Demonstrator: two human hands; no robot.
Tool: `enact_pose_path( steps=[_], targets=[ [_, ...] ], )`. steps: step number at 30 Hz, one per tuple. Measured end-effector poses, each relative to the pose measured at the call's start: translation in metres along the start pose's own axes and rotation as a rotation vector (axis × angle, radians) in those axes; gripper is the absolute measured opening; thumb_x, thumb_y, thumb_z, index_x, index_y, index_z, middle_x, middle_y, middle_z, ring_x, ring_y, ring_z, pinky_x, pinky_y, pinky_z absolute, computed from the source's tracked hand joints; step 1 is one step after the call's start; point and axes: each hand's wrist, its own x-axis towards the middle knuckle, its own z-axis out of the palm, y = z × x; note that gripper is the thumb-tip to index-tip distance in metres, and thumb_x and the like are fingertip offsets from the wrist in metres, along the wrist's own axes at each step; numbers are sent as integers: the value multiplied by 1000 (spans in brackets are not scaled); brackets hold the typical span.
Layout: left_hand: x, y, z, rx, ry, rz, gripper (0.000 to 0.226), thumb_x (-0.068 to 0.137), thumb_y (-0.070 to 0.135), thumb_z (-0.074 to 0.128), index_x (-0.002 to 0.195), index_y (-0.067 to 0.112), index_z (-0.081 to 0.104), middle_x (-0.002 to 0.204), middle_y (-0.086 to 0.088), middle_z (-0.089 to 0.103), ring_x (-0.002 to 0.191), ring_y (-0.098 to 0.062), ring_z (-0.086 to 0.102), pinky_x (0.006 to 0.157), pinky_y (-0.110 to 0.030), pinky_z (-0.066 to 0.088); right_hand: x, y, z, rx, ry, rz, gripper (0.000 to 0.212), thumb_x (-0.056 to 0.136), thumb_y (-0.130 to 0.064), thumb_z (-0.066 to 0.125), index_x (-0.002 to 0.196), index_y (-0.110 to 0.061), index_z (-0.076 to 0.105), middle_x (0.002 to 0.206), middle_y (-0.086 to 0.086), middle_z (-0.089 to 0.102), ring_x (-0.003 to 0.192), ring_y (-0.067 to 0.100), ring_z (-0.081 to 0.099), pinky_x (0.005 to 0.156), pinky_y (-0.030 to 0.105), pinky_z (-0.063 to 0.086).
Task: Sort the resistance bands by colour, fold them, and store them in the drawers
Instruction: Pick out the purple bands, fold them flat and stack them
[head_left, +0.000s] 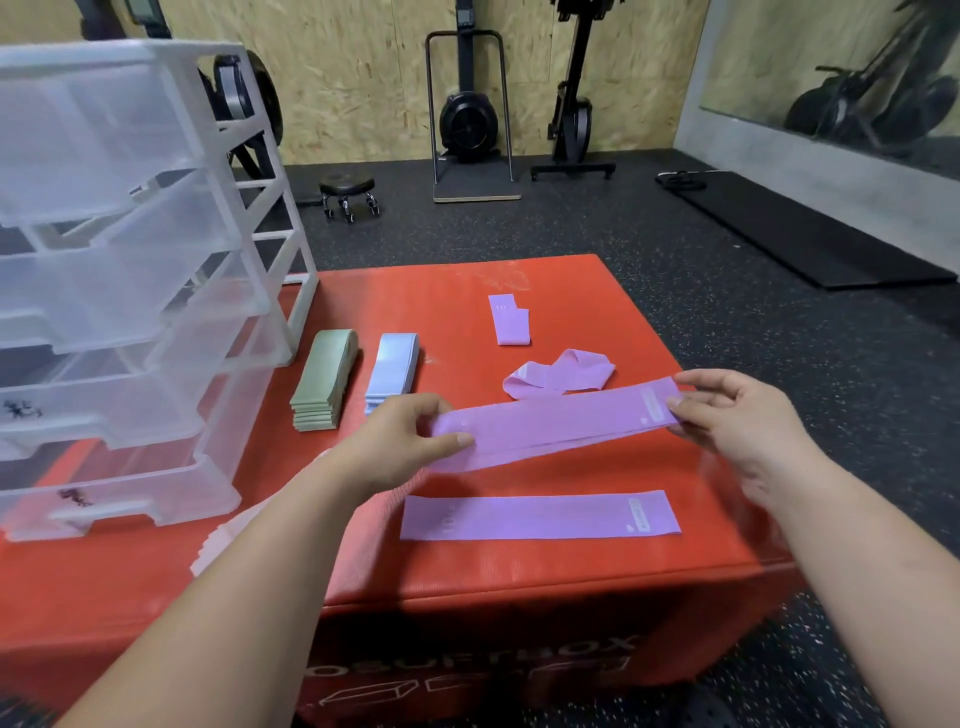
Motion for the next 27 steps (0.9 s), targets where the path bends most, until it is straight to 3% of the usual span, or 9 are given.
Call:
enact_pose_path(
  steps=[3,6,9,13,15,17,19,22,27],
  targets=[
    [-13,-1,-4,-178,16,-82,22,87,17,88,103,19,73,98,-21,75,79,-17,70,83,-45,62,-8,2,2,-42,-43,30,29,90,10,71,112,-7,68,93,16,70,75,19,69,64,21,63],
    [-24,-1,-8,-313,28,-137,38,84,11,90,115,23,71,93,-17,66,79,-21,71,83,-43,65,-16,2,4,-60,-65,30,24,90,11,70,105,-8,67,92,16,68,75,20,67,62,21,62],
    [-33,0,-9,-379,66,-132,37,83,6,90,113,18,71,92,-18,63,79,-25,71,81,-39,64,-24,3,6,-78,-75,19,15,91,11,69,100,-2,71,91,13,67,76,18,66,66,22,63],
    [-43,-3,-8,-315,97,-133,20,81,12,92,96,13,79,101,-19,78,85,-22,72,81,-35,61,-35,5,6,-85,-74,19,16,91,8,70,103,-2,77,95,13,74,81,19,69,77,27,64],
    [-48,-4,-8,-270,89,-144,10,86,14,88,94,13,82,97,-15,80,83,-15,68,76,-29,54,-40,7,5,-78,-58,16,17,91,6,72,102,-5,79,95,12,77,82,17,71,79,28,64],
    [-52,-4,-7,-303,64,-162,4,94,15,81,96,13,83,97,-13,80,84,-14,69,82,-34,58,-44,10,4,-71,-35,12,17,90,5,73,100,-7,80,94,11,78,80,16,71,78,28,65],
    [-56,-5,-6,-330,66,-171,9,99,11,75,98,12,83,102,-15,80,86,-16,71,91,-40,61,-48,11,2,-66,-11,4,16,90,3,74,98,-9,81,92,10,78,76,14,71,76,27,65],
    [-63,-5,-4,-247,120,-141,19,98,3,72,102,19,82,108,-19,76,83,-16,69,88,-40,62,-54,13,-1,-71,-3,-16,12,90,-3,77,97,-11,82,91,5,80,79,13,71,74,29,64],
    [-72,-7,-3,-175,227,-115,28,85,6,86,101,28,80,106,-4,73,80,-13,65,88,-40,61,-60,21,-7,-156,14,-57,16,87,-1,80,97,-13,81,86,9,73,75,14,64,72,29,55]
  ],
)
